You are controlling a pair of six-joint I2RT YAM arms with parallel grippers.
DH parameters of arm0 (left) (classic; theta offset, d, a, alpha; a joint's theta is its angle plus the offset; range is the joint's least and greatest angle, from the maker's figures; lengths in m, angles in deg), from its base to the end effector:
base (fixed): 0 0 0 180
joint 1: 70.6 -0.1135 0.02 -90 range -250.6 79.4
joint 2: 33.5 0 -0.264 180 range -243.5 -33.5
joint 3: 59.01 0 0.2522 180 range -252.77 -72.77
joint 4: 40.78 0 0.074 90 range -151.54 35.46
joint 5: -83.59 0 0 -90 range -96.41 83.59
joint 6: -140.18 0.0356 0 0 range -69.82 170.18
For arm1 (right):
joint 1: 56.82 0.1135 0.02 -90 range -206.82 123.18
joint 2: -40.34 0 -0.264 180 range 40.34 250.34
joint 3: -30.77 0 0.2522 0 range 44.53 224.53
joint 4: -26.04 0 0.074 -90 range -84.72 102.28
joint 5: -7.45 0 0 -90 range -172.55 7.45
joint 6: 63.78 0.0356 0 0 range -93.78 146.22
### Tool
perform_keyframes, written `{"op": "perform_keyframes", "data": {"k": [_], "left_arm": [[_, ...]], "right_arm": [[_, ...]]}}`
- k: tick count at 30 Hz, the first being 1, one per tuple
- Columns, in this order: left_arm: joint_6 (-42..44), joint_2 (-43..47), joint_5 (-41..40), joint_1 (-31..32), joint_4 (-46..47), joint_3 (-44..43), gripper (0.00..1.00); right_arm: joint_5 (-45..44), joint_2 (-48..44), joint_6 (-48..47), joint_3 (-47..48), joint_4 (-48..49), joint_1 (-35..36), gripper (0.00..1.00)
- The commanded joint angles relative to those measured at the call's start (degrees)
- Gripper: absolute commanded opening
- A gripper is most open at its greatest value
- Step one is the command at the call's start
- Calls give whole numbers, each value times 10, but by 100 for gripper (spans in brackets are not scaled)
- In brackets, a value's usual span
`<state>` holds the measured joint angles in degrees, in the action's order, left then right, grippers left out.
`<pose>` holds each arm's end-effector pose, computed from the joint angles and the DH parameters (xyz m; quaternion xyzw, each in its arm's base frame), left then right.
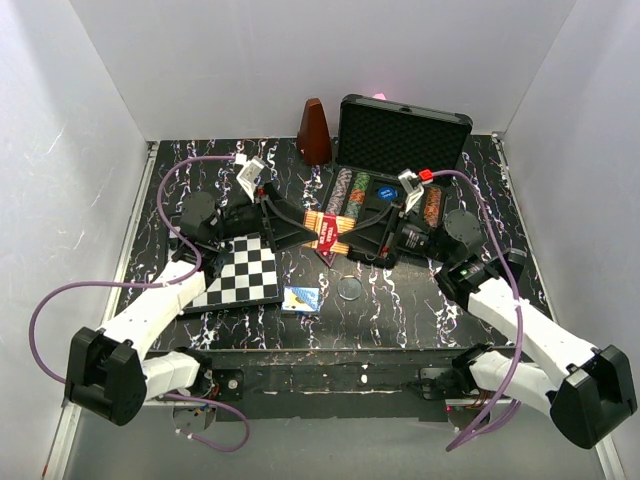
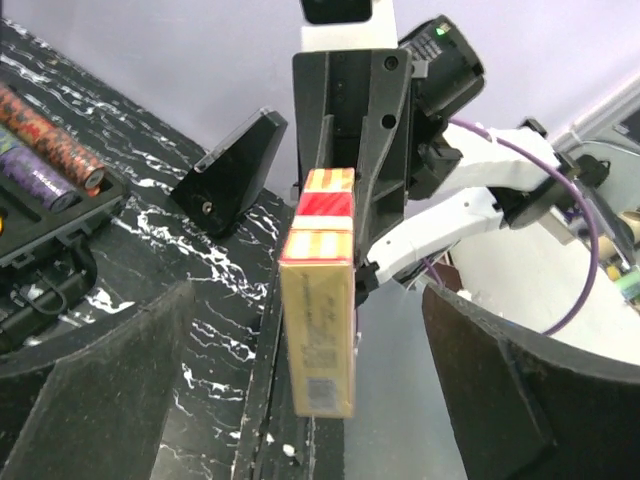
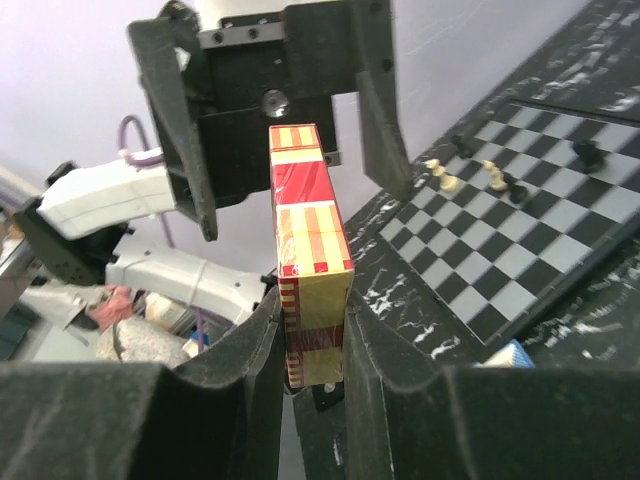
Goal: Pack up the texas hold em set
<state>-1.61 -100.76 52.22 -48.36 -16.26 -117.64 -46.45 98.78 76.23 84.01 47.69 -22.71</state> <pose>0.2257 -0.1251 0.3445 0.2438 0.6077 -0.6545 0.3780 0.1799 0.1472 0.3447 -0.1671 0.5981 0.6479 0.4412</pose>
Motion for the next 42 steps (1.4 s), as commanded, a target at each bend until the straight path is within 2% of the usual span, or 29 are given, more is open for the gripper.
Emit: {"op": "perform_keyframes", "data": {"k": [1,3,5,6,9,13,22,33,42], "left_arm": [[149,50,-60,-7,-201,-48,98],[245,74,-129,-11,-320,-72,98],[302,83,-194,-14,-411,-94,98],[322,84,-227,-14,-437,-102,98],[356,81,-312,-14,-493,-113,98],[371,79,-367,-14,-517,-117,98],[395,78,-415,-14,-546,-126,98],[411,66,-439,-9,-569,-137,98],[422,63,-456,11,-581,-142,98]], "right_arm": [[-78,-49,-18,63,-138,-39,1],[-141,-62,-50,108,-278,-77,1],[-189,-54,-71,164,-410,-124,1],[-194,-43,-77,183,-445,-150,1],[-156,7,-84,221,-489,-247,1],[-121,110,-114,291,-538,-307,1],[-74,358,-160,497,-644,-334,1],[-53,574,-196,726,-797,-335,1],[-78,597,-193,714,-796,-326,1]]}}
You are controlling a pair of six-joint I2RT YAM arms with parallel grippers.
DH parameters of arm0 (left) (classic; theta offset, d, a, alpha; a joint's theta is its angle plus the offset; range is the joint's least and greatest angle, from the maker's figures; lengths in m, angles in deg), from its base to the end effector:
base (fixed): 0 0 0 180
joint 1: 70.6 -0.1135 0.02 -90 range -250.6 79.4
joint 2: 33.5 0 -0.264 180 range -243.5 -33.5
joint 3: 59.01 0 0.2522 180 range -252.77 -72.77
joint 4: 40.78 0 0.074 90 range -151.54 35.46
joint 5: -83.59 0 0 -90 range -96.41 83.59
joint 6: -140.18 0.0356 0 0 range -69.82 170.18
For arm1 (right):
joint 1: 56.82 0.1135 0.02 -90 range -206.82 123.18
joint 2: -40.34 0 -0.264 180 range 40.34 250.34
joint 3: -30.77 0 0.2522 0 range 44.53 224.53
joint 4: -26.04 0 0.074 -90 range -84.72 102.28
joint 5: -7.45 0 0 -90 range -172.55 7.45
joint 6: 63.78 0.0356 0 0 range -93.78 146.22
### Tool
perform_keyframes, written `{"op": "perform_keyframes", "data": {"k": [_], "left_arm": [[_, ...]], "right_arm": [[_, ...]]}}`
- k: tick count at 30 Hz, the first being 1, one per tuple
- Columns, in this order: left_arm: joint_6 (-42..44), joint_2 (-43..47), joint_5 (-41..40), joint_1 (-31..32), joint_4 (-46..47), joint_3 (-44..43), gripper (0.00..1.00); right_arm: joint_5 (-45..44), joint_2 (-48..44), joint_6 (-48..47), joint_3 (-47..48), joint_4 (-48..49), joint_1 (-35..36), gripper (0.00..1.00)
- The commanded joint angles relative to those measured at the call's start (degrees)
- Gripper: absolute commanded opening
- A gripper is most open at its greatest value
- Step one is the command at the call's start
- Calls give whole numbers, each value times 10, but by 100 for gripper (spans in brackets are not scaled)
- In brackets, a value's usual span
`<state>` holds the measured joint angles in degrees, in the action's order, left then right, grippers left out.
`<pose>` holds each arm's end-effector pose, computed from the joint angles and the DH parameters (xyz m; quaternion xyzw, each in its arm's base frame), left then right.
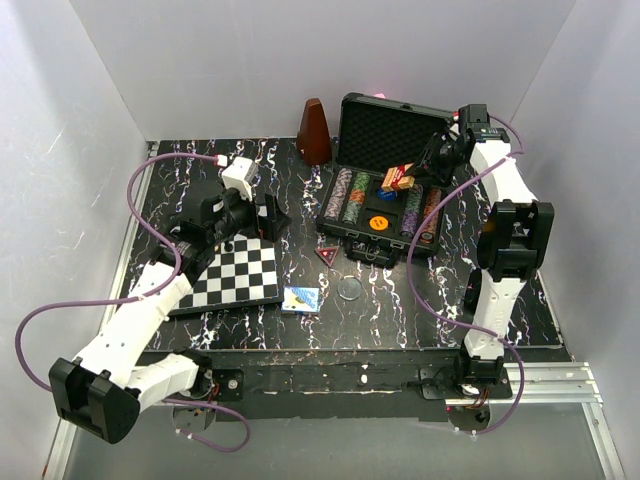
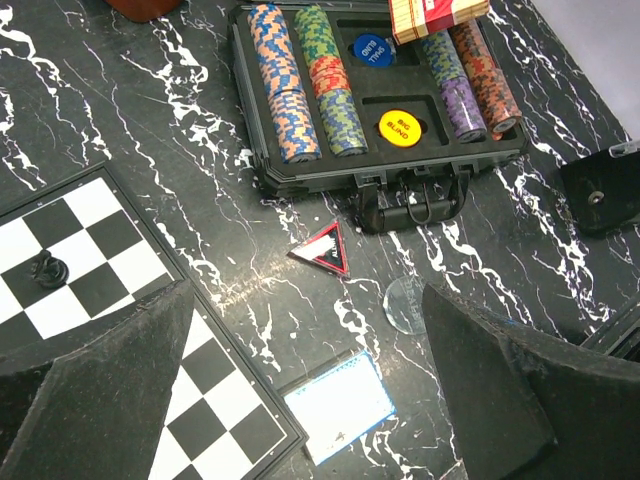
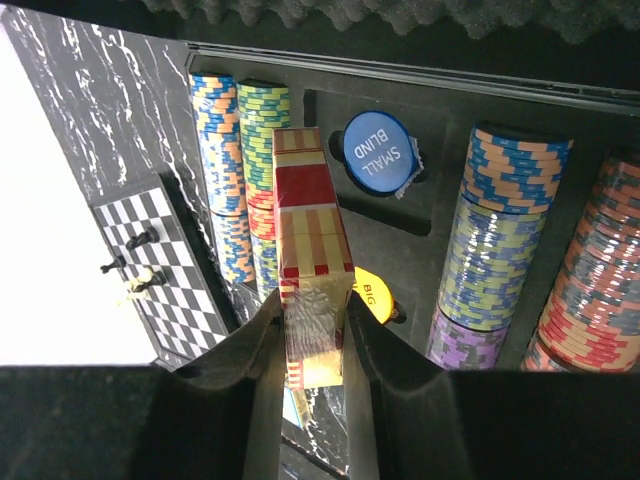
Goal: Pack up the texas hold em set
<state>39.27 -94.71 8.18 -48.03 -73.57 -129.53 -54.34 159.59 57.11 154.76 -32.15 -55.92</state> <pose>0.2193 -0.1009 0.3425 0.1535 0.8181 -0.2584 0.4904 0.4628 0.0241 0.2800 0.1645 0.9093 0.3059 0.2291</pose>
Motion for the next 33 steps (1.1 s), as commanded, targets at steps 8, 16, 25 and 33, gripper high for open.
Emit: {"op": "perform_keyframes", "data": {"k": [8,16,25,33], "left_arm": [[12,2,-18,16,-8,-22,98],[12,6,-23,21,-7,-21,98],[12,19,-25,25,-5,-19,98],[18,24,-36,30,-5,-17,98]], "right_arm": [[-70,-15,6,-15,7,34,1],[-172,-142,50,-175,166,70,1],[-158,-135,62,-190,164,91,1],[-163,-106,55,-173,162,92,1]]}}
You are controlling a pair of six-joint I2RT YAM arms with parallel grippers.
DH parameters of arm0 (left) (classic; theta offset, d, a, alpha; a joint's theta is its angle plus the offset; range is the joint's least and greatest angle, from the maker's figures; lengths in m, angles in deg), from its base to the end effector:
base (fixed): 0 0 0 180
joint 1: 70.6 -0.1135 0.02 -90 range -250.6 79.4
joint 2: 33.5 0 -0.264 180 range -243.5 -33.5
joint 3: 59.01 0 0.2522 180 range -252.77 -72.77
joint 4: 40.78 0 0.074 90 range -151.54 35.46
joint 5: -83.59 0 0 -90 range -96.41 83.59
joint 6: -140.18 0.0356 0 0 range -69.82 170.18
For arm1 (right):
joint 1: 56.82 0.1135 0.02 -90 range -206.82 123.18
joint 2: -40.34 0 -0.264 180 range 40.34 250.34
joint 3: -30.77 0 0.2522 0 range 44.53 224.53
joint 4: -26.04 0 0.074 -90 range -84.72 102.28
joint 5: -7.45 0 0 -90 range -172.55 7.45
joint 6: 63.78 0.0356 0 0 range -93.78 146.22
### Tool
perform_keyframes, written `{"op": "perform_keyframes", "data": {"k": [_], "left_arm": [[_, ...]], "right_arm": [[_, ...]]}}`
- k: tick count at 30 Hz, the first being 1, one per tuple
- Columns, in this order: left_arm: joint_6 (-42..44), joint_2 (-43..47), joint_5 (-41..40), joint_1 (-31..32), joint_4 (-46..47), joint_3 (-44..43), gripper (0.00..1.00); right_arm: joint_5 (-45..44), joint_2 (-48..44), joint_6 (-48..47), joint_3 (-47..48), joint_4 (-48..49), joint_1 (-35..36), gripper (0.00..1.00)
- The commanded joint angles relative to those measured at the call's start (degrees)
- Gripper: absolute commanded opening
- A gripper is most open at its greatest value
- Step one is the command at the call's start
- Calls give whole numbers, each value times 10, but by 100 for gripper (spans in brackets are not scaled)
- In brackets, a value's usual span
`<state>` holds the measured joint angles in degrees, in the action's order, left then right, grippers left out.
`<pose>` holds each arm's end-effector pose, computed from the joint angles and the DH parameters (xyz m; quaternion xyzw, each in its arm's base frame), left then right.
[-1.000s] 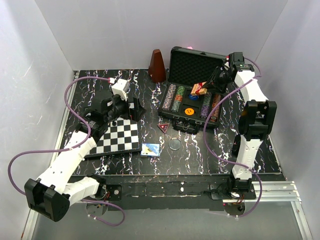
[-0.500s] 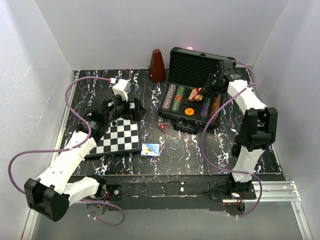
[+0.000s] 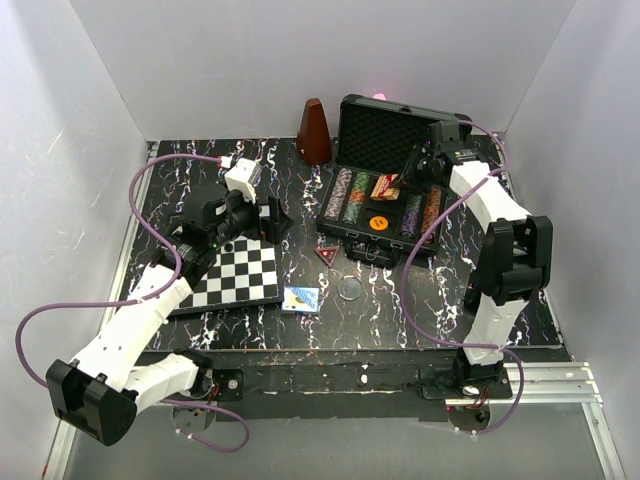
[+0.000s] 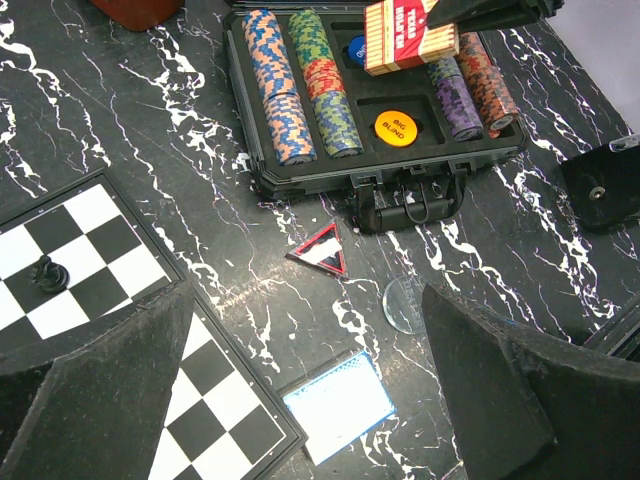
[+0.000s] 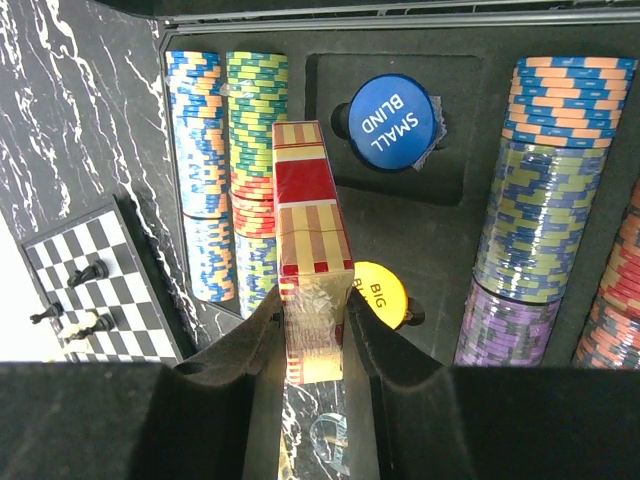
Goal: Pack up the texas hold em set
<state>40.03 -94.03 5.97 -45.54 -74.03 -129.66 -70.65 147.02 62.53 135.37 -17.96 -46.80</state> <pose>0.2127 -0.1079 0.3449 0.1666 0.8149 -0.2514 0.4949 0.4156 0.0809 0.2788 0.1720 0.9071 0.2347 0.3041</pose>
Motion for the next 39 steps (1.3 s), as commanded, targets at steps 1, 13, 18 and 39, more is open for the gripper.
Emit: {"op": "perform_keyframes", "data": {"k": [1,13,18,39], "left_arm": [[10,17,-14,6,0,-16,98],[12,17,-14,10,1,-15,98],[12,16,-14,11,4,-14,98],[10,13,-9,11,5,-13,98]], "right_arm": [[1,30,-2,34,5,1,1],[-13,78,-10,82,-13,0,1],[-16,77,-5,82,-3,-4,1],[26,31,3,96,-13,-22,1]]}}
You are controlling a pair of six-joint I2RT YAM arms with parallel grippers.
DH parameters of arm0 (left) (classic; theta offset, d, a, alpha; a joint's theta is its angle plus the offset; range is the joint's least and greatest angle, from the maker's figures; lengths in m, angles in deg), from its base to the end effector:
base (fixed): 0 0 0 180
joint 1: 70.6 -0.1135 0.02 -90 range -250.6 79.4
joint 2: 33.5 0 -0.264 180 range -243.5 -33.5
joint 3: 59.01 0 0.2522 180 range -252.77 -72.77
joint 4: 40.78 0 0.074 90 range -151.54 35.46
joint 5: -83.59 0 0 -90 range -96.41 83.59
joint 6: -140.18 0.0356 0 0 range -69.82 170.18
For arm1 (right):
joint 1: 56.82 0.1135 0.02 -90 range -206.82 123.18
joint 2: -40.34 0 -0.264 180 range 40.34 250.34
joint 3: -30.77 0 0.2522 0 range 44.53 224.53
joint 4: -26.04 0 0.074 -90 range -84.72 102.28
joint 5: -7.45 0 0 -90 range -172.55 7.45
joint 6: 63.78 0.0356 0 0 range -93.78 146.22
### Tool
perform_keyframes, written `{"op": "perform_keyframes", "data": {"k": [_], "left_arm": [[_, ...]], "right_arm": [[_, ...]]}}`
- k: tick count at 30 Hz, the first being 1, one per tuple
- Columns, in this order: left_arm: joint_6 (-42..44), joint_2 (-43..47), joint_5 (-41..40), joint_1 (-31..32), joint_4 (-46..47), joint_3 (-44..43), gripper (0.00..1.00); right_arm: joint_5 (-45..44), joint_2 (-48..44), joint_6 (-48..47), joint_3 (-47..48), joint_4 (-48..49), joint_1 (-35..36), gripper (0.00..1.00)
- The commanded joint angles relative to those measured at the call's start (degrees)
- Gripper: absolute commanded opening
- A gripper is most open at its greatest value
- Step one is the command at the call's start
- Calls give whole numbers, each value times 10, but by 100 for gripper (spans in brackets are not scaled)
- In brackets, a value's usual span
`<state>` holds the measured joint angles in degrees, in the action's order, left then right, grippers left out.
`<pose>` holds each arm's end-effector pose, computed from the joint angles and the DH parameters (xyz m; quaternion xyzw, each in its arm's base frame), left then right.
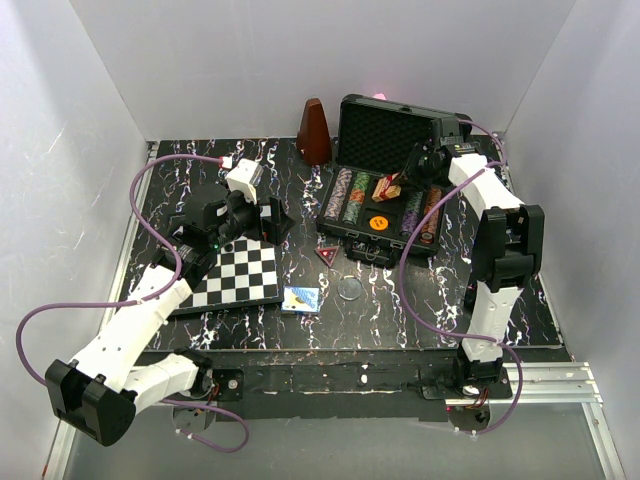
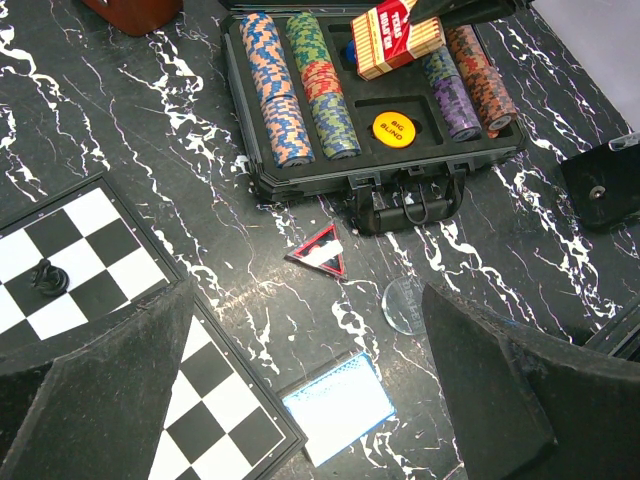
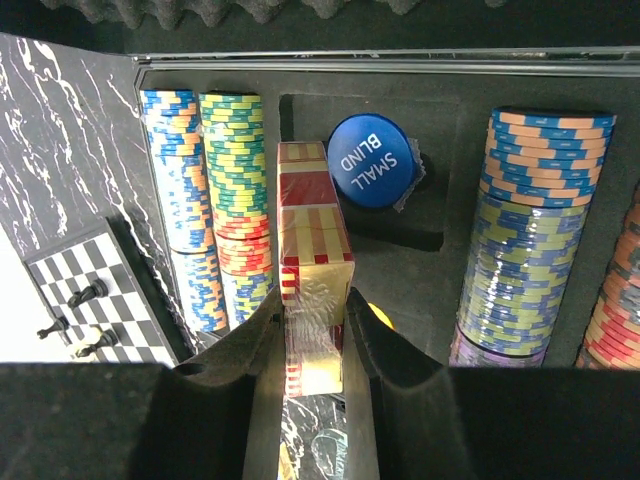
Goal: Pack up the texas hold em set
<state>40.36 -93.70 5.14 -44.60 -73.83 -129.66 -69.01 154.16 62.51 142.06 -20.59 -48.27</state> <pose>0.2102 -0.1104 0.3465 0.1718 0.8116 -0.2494 0.4995 0.4434 0.0751 0.2617 0.1832 0.9134 0.2343 0.2781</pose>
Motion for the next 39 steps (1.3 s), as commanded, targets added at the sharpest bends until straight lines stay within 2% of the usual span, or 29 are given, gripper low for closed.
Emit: {"op": "perform_keyframes", "data": {"k": [1,17,29,35,39], "left_arm": [[7,9,0,2,3,-13,98],[7,7,2,2,4,-11,98],[7,3,4,2,4,-12,98],[7,2,5,2,3,-12,98],[7,1,5,2,4,-11,98]], "right_arm": [[12,-45,5,28,17,-8,1],[47,-5,19,41,59,-13,1],[6,29,-3,56,16,-13,1],[43,74,-12,101,-24,-13,1],[33,81,-16,102,-33,-13,1]]}}
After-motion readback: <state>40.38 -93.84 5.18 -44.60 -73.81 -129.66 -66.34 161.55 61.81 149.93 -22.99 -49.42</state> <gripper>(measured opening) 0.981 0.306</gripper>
